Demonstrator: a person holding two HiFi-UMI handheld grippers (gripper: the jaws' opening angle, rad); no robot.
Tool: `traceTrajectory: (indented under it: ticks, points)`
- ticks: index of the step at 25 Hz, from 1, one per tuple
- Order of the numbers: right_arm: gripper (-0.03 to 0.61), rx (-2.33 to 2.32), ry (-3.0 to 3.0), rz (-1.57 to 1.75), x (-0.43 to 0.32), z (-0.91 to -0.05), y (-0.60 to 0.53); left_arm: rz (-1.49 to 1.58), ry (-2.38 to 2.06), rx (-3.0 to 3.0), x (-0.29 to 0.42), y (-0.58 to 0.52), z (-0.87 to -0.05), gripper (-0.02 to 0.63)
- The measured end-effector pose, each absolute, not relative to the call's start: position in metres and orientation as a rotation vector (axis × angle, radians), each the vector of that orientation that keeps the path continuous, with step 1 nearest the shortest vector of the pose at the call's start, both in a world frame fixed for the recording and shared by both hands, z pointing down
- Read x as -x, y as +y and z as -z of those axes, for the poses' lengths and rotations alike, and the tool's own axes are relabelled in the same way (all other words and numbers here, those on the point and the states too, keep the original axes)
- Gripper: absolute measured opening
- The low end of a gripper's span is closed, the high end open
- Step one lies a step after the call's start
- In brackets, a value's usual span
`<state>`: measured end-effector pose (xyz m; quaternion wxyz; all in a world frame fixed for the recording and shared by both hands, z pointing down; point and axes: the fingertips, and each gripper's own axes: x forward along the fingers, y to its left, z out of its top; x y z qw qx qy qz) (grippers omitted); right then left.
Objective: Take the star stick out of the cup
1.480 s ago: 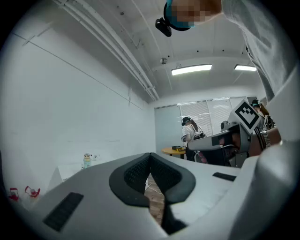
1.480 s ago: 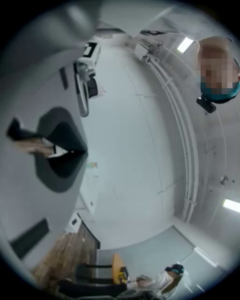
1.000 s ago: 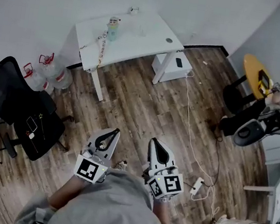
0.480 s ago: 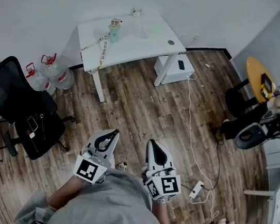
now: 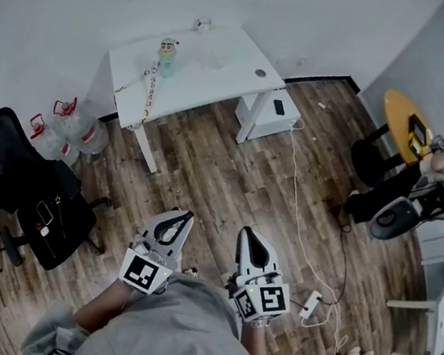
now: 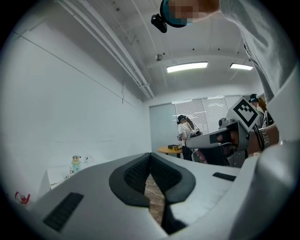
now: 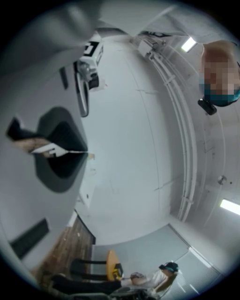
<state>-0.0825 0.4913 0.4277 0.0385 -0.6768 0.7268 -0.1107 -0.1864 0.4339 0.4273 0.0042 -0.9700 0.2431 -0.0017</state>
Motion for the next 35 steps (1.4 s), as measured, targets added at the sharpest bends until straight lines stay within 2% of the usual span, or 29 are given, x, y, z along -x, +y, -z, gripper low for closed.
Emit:
traceTrajectory:
  ticks: [17,35]
  points:
    - [0.035,2.079,2.229,0.405,0.033,-0.434,0.334,0.009,0.714,3.084,0.123,0.280,-0.428,0.032]
    - [0.037,2.212,2.116,0.447,0.009,-0.448,0.192,-0.029,0.630,3.099,0.107,0.117,-0.424,0.032]
